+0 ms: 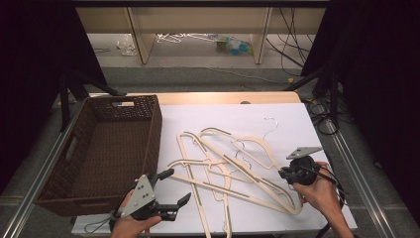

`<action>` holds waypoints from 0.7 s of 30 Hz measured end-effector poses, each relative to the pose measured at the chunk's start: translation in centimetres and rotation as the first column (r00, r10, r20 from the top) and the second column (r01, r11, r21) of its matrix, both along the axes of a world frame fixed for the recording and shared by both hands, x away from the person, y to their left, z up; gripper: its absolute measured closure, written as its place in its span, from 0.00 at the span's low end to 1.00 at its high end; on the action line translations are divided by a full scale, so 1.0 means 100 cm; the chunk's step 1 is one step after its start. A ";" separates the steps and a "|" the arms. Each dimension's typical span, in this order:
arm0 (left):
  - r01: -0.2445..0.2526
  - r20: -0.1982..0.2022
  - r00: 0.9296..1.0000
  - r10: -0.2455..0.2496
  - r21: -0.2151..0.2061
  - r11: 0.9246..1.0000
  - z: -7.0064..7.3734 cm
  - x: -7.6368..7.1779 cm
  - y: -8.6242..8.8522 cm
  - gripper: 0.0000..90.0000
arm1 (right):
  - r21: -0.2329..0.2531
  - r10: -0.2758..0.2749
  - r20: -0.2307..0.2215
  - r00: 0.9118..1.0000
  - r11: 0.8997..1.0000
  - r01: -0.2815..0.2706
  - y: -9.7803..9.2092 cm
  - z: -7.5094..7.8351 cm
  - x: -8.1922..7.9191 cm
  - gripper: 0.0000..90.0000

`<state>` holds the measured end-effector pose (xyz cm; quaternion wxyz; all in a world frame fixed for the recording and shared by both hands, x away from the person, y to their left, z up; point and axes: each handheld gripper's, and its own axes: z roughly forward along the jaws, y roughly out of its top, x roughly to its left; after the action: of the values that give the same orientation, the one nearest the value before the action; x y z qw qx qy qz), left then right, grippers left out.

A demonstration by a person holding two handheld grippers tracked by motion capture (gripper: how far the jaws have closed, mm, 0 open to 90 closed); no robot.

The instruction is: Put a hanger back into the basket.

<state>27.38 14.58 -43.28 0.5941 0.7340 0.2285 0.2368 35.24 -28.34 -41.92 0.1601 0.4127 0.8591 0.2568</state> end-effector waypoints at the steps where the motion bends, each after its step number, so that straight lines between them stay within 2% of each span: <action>1: 0.001 0.002 1.000 -0.001 0.018 1.000 0.002 0.004 -0.006 0.18 | 0.000 0.000 0.000 1.000 1.000 0.000 0.000 0.000 0.000 0.89; 2: 0.006 -0.005 1.000 -0.006 0.028 1.000 0.004 0.009 -0.012 0.18 | 0.005 0.010 0.009 1.000 1.000 -0.010 -0.002 0.002 -0.002 0.89; 3: 0.020 -0.009 1.000 -0.020 0.036 0.999 0.005 0.016 -0.019 0.18 | 0.009 0.030 0.058 0.998 0.999 -0.031 -0.003 0.001 -0.002 0.89; 4: 0.022 -0.011 1.000 -0.022 0.053 0.998 0.006 0.024 -0.028 0.18 | 0.021 0.010 0.037 0.999 1.000 -0.011 -0.004 0.005 -0.009 0.89; 5: 0.022 -0.011 1.000 -0.022 0.053 0.998 0.006 0.024 -0.028 0.19 | 0.021 0.010 0.037 0.999 1.000 -0.011 -0.004 0.005 -0.009 0.89; 6: 0.027 -0.015 1.000 -0.026 0.059 0.998 0.005 0.028 -0.034 0.19 | 0.013 0.020 0.051 0.999 1.000 -0.021 -0.005 0.006 -0.011 0.89; 7: 0.031 -0.020 0.999 -0.030 0.065 0.997 0.006 0.032 -0.038 0.19 | 0.008 0.041 0.045 0.998 0.999 -0.042 -0.007 0.009 -0.012 0.89; 9: 0.036 -0.025 0.999 -0.034 0.078 0.996 0.007 0.041 -0.048 0.19 | 0.038 0.049 0.063 0.997 0.998 -0.051 -0.007 0.010 -0.016 0.90; 10: 0.038 -0.034 0.999 -0.035 0.081 0.996 0.007 0.043 -0.051 0.19 | 0.031 0.074 0.067 0.995 0.997 -0.076 -0.009 0.012 -0.018 0.90; 11: 0.040 -0.045 0.998 -0.036 0.087 0.995 0.007 0.047 -0.055 0.19 | 0.048 0.100 0.073 0.992 0.993 -0.103 -0.008 0.014 -0.020 0.90; 12: 0.030 -0.040 0.999 -0.026 0.093 0.995 0.008 0.053 -0.063 0.19 | 0.045 0.119 0.089 0.989 0.991 -0.123 -0.008 0.014 -0.021 0.91; 14: 0.035 -0.042 0.999 -0.031 0.093 0.995 0.008 0.055 -0.066 0.20 | 0.051 0.097 0.076 0.992 0.994 -0.101 -0.007 0.015 -0.026 0.91; 16: 0.041 -0.044 0.998 -0.037 0.109 0.993 0.009 0.060 -0.074 0.20 | 0.049 0.130 0.099 0.987 0.990 -0.135 -0.007 0.015 -0.028 0.92; 18: 0.039 -0.058 0.998 -0.031 0.140 0.989 0.009 0.065 -0.082 0.20 | 0.064 0.127 0.096 0.987 0.989 -0.134 -0.005 0.013 -0.033 0.94; 21: 0.038 -0.057 0.998 -0.030 0.146 0.988 0.008 0.073 -0.092 0.22 | 0.075 0.163 0.072 0.984 0.983 -0.168 -0.004 0.011 -0.039 0.95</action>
<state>34.72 5.36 -42.50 0.5357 0.7859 0.2140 0.2225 31.36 -28.72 -40.80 0.1495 0.3374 0.8735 0.3173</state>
